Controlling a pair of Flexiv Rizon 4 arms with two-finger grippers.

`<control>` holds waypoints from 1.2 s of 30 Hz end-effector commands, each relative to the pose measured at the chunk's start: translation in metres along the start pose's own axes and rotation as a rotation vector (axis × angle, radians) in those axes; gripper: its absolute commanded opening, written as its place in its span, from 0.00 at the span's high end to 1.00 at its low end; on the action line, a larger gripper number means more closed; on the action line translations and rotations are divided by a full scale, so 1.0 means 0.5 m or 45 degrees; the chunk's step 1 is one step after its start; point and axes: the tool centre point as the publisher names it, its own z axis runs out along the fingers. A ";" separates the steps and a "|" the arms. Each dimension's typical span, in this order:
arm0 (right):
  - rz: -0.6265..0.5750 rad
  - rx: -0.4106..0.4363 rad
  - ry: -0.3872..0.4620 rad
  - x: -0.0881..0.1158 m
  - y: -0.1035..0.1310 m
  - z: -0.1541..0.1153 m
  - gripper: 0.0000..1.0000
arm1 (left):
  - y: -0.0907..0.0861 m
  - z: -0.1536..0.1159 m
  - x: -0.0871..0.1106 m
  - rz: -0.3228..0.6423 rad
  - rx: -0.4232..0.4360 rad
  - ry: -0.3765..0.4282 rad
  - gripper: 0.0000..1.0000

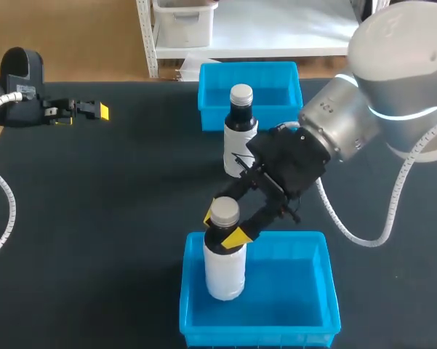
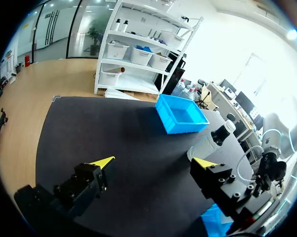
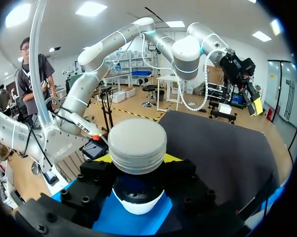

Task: Pick up the bottle, and place it in the far bin if it is heavy, or in the near bin if it is light.

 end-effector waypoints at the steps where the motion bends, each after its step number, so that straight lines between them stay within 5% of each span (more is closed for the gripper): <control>1: 0.003 -0.001 0.002 0.001 -0.002 0.002 0.64 | 0.000 0.000 0.000 0.000 0.000 0.000 0.00; 12: 0.021 -0.008 0.018 0.008 -0.003 0.007 0.51 | 0.000 0.000 0.000 0.000 0.000 0.000 0.00; 14: 0.023 -0.009 0.021 0.008 -0.003 0.007 0.20 | 0.000 0.000 0.000 0.000 0.000 0.000 0.00; 17: 0.026 -0.009 0.025 0.009 -0.003 0.007 0.00 | 0.000 0.000 0.000 0.000 0.000 0.000 0.00; 27: 0.053 0.012 0.048 0.020 -0.008 -0.010 0.00 | 0.000 0.000 0.000 0.000 0.000 0.000 0.00; 36: 0.147 0.134 0.119 0.076 -0.019 -0.094 0.00 | 0.000 0.000 0.000 0.000 0.000 0.000 0.00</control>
